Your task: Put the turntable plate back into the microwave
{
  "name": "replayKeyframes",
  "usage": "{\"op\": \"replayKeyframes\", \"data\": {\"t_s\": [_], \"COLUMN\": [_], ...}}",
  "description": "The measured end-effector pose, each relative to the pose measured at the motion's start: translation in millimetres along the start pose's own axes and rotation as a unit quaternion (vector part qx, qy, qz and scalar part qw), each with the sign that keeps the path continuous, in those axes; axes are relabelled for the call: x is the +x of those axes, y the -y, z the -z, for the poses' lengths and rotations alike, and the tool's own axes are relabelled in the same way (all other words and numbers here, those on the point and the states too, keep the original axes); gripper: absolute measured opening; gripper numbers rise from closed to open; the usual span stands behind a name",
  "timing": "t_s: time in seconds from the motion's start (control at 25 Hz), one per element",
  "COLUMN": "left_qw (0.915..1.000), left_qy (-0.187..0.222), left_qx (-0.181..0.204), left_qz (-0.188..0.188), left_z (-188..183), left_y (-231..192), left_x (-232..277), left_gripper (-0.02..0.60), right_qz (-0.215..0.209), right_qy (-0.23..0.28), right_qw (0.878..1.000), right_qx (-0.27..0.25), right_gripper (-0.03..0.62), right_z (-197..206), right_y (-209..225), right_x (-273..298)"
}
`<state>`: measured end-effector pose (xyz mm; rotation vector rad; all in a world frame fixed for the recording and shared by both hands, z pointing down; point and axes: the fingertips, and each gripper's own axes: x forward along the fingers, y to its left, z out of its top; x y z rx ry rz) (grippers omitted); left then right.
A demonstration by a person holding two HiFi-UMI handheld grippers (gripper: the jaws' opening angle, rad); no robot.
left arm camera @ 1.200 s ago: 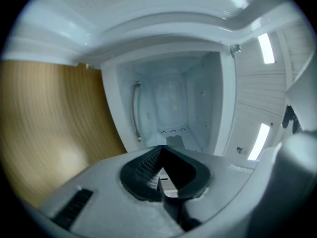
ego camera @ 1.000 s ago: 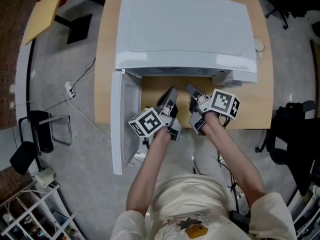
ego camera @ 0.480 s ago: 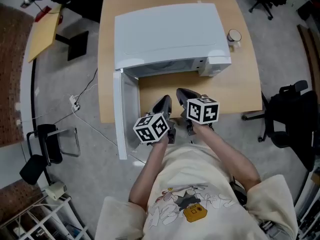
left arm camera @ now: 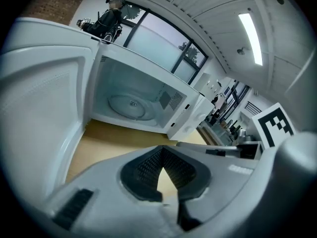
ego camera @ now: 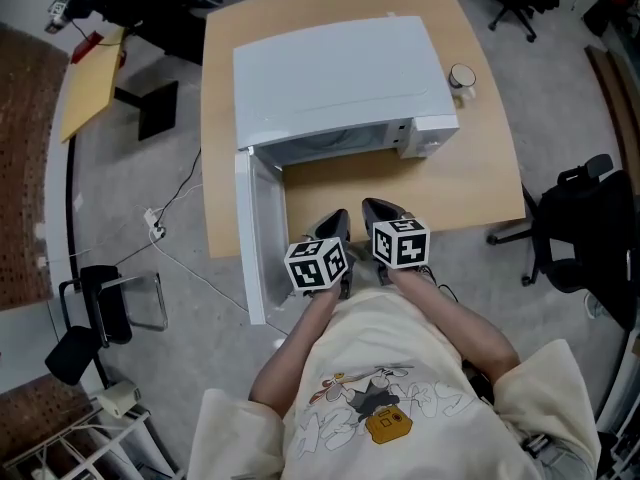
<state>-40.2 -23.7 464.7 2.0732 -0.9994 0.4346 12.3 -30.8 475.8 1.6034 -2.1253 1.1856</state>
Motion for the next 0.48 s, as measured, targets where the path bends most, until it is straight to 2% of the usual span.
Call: {"op": "replayKeyframes", "data": {"t_s": [0.48], "left_qw": [0.9997], "left_qy": [-0.014], "left_qx": [-0.002], "left_qz": [0.018], "left_z": [8.2], "left_y": [-1.9], "left_x": [-2.3], "left_gripper": [-0.002], "right_qz": [0.000], "right_qy": [-0.010], "right_qw": [1.000], "right_qx": [-0.007], "right_gripper": [0.005], "right_z": [13.1], "right_y": [-11.9], "right_x": [4.5]}}
